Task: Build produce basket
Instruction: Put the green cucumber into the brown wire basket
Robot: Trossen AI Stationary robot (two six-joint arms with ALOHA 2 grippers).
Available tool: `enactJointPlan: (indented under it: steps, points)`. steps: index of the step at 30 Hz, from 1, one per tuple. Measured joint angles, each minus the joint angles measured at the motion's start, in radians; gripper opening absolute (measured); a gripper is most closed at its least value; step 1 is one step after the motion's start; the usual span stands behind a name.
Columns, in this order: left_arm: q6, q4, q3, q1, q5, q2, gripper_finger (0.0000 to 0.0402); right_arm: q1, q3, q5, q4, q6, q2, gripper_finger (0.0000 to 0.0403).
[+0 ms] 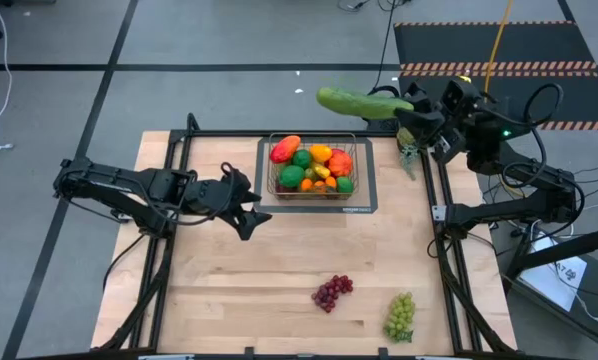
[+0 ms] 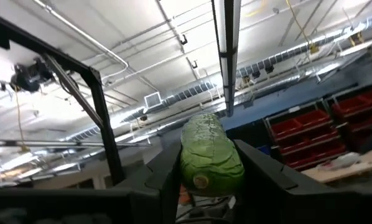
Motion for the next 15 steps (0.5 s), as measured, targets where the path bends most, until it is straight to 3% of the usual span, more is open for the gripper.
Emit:
enactJointPlan:
  steps: [9,15]
  points:
    - [-0.044,0.002,0.0,0.0,-0.071,0.0,0.0335,-0.017,0.0,0.0,-0.022,0.064,0.0,0.0128]
    - [-0.069,0.002,0.0,0.0,-0.106,0.0,0.0335,-0.073,0.001,-0.003,-0.251,0.069,0.003,0.0128]
